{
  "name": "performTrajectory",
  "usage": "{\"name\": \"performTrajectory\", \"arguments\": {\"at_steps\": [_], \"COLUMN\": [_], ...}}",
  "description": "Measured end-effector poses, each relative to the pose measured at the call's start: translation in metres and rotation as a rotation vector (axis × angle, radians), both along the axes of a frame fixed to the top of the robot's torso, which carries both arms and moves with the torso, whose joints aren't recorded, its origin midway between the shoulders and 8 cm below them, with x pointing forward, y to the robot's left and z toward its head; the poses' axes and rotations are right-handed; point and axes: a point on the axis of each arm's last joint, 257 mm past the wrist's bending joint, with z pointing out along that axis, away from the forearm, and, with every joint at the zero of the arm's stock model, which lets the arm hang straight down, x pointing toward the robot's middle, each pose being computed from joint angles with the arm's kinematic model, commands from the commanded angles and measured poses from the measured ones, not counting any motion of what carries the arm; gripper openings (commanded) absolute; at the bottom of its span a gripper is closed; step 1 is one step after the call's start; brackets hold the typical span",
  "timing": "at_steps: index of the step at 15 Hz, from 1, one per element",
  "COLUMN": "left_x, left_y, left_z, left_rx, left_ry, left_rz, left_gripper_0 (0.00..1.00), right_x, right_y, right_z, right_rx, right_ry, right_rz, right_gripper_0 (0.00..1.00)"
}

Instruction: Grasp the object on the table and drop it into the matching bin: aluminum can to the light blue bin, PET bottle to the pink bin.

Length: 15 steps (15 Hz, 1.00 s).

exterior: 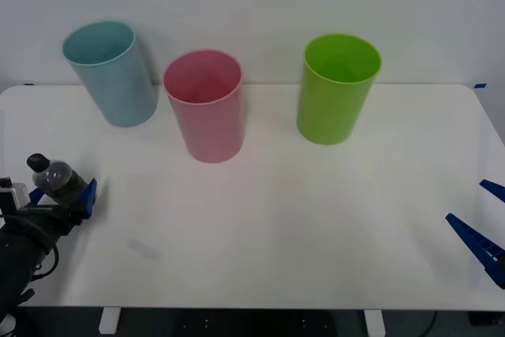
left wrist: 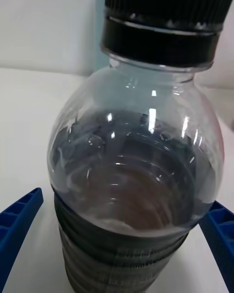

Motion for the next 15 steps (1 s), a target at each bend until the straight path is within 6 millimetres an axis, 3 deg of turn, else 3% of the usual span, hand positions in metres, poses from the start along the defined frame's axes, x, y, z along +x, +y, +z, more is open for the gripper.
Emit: {"name": "performTrajectory", "arguments": {"at_steps": [1, 2, 3, 12, 15], "left_x": [0.0, 0.0, 0.0, 0.0, -0.002], "left_y": [0.0, -0.001, -0.001, -0.001, -0.002], "left_z": [0.0, 0.0, 0.0, 0.001, 0.011], "left_rx": [0.001, 0.001, 0.001, 0.012, 0.012], "left_ry": [0.0, 0.0, 0.0, -0.002, -0.025], "left_rz": [-0.001, -0.001, -0.001, -0.005, -0.017], "left_gripper_0": [0.66, 0.08, 0.0, 0.0, 0.0], "right_x": [0.0, 0.0, 0.0, 0.0, 0.0], "right_y": [0.0, 0.0, 0.0, 0.0, 0.0], "right_z": [0.0, 0.0, 0.0, 0.0, 0.0], "right_rx": [0.0, 0.0, 0.0, 0.0, 0.0], "right_ry": [0.0, 0.0, 0.0, 0.0, 0.0], "right_rz": [0.0, 0.0, 0.0, 0.0, 0.0], "right_gripper_0": [1.0, 1.0, 1.0, 1.0, 1.0]}}
